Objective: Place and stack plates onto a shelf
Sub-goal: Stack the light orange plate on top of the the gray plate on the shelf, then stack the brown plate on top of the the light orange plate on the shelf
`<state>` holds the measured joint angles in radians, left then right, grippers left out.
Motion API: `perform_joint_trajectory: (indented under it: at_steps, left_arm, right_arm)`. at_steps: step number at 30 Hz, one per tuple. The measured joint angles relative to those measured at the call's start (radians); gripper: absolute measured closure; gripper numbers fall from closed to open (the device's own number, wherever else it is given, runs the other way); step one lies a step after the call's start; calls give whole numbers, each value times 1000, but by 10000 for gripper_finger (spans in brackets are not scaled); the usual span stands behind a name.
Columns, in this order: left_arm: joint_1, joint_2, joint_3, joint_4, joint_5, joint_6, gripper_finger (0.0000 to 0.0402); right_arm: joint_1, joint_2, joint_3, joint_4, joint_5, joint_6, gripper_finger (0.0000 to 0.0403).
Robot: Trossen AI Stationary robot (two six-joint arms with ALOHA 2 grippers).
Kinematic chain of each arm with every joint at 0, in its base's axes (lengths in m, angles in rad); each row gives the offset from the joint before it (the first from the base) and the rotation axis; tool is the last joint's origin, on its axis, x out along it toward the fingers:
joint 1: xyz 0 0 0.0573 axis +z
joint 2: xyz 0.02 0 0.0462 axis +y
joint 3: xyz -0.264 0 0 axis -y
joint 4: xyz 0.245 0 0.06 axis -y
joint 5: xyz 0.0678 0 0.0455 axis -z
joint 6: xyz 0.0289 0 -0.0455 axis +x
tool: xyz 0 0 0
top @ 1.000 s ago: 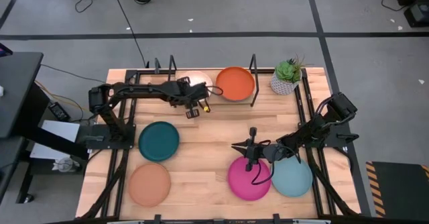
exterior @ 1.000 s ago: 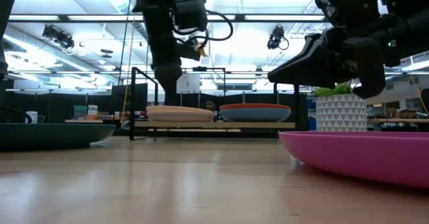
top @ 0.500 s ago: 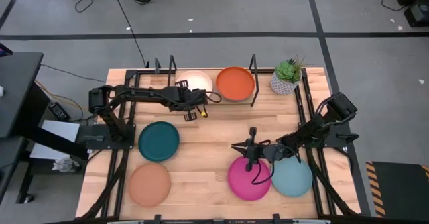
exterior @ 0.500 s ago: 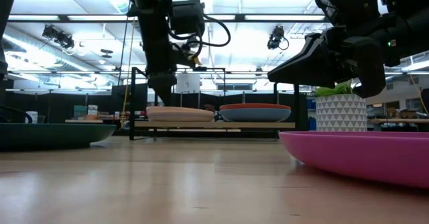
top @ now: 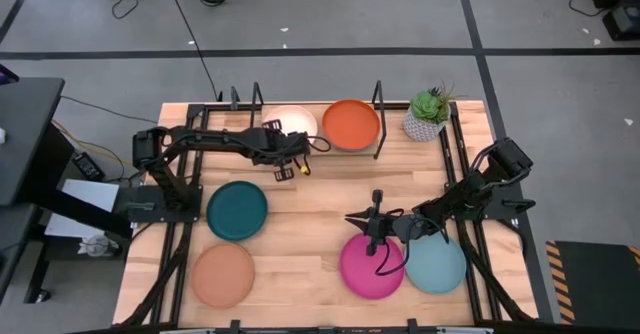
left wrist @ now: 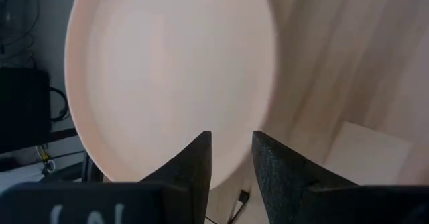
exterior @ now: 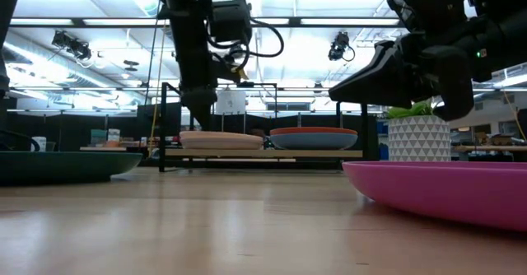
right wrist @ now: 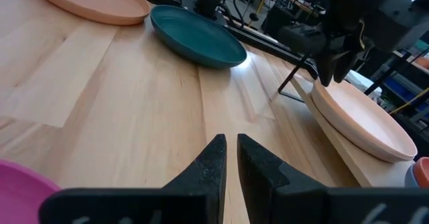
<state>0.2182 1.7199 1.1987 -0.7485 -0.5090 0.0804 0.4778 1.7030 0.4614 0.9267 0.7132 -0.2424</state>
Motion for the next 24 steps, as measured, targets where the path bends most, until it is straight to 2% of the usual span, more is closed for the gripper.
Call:
perform_joint_trajectory:
  at_steps: [2,3,7,10,15,19,24]
  left_arm:
    - [-11,-12,19,-16,43,2,286]
    - [-20,-24,30,-15,100,5,286]
    - [-79,-75,50,-10,491,-56,286]
    - [-153,-85,50,-33,642,-256,286]
    - [-347,-72,50,-116,669,-590,286]
    - [-524,-63,49,-120,673,-843,286]
    - [-710,-61,49,-118,538,-1241,286]
  right_arm:
    - [0,0,0,-1,0,-3,359]
    - [0,0,0,-2,0,-4,359]
    - [0,0,0,-7,3,-22,359]
    - [0,0,0,-7,3,-43,359]
    - [-7,0,0,1,3,-82,359]
    - [-28,0,0,24,2,-124,359]
    - [-66,0,0,45,-31,-164,359]
